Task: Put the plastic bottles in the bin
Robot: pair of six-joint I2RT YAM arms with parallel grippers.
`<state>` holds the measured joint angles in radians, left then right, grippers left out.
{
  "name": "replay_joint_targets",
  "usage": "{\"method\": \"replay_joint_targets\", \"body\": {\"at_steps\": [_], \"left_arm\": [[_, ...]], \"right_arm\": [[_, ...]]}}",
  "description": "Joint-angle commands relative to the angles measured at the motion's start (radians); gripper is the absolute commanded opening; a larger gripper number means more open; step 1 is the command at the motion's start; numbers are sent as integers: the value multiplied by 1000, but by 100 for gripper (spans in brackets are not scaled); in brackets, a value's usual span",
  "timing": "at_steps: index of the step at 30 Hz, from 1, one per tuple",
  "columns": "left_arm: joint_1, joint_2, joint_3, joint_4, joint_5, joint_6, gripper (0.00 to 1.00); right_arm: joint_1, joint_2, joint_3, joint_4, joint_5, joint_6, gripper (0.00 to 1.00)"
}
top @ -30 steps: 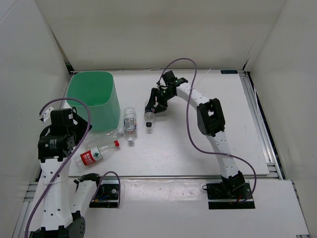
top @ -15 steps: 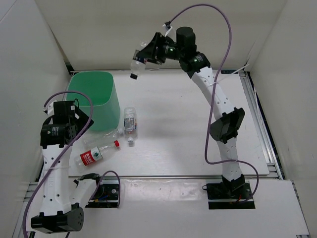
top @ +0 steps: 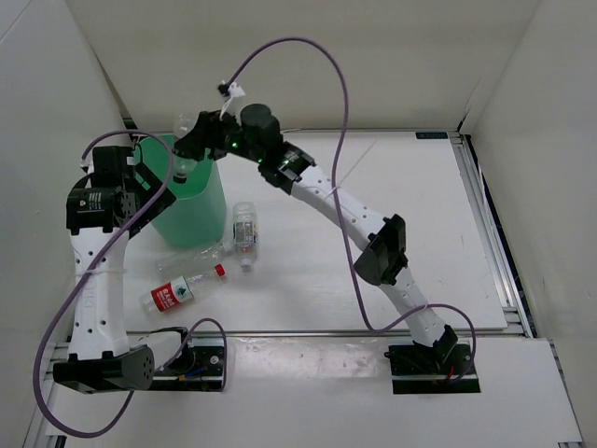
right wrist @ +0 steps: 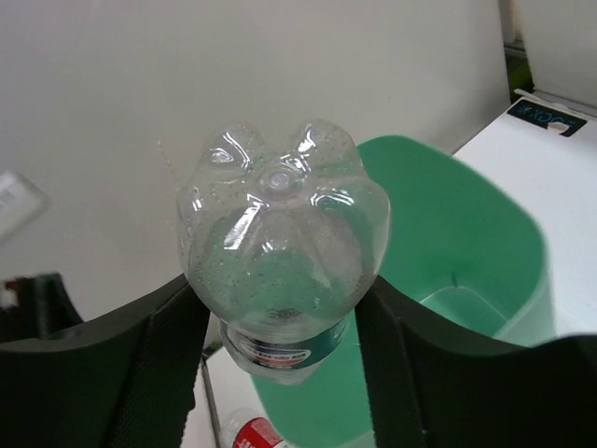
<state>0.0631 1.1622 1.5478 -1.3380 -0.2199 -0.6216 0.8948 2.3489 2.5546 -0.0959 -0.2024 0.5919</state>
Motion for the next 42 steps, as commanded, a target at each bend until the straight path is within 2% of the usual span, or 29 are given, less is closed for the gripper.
{"method": "replay_joint_targets", "body": {"at_steps": [1, 4, 6, 8, 9, 11, 13, 14, 16, 19, 23, 30, 38, 42], "left_arm": [[-5, -1, 57, -84, 22, 19, 100], [-5, -12, 48, -84, 53, 19, 100], [-5, -25, 38, -84, 53, 19, 100], [-5, -35, 52, -84, 53, 19, 100], [-5, -45, 72, -84, 53, 19, 100], [-5, -45, 90, -84, 13, 10, 100], [-5, -71, 90, -84, -10, -15, 100], [-5, -72, 90, -84, -22, -30, 100], [-5, -114, 42, -75, -61, -50, 100], [6, -194, -75, -46, -105, -88, 100], [15, -308, -185, 14, -134, -113, 99], [15, -452, -330, 123, -162, -136, 95], [15, -415, -328, 96, -228, -101, 95], [15, -406, -328, 85, -228, -69, 95]], "right_arm": [[36, 16, 23, 101, 110, -139, 70], [47, 7, 23, 64, 120, -173, 100], [67, -32, 23, 21, 135, -245, 100], [67, -146, -11, -65, 179, -254, 100], [56, -192, -72, -89, 252, -254, 100], [32, -321, -141, -166, 294, -180, 100], [-40, -414, -276, -214, 275, -86, 100], [-93, -433, -319, -259, 202, -16, 100], [-138, -442, -388, -326, 129, 20, 100], [-203, -360, -398, -444, -62, 10, 100], [-237, -231, -367, -528, -187, -3, 100], [-237, -24, -332, -539, -252, 29, 100], [-192, 136, -278, -550, -282, 19, 100], [-171, 165, -278, -550, -282, 28, 100]]}}
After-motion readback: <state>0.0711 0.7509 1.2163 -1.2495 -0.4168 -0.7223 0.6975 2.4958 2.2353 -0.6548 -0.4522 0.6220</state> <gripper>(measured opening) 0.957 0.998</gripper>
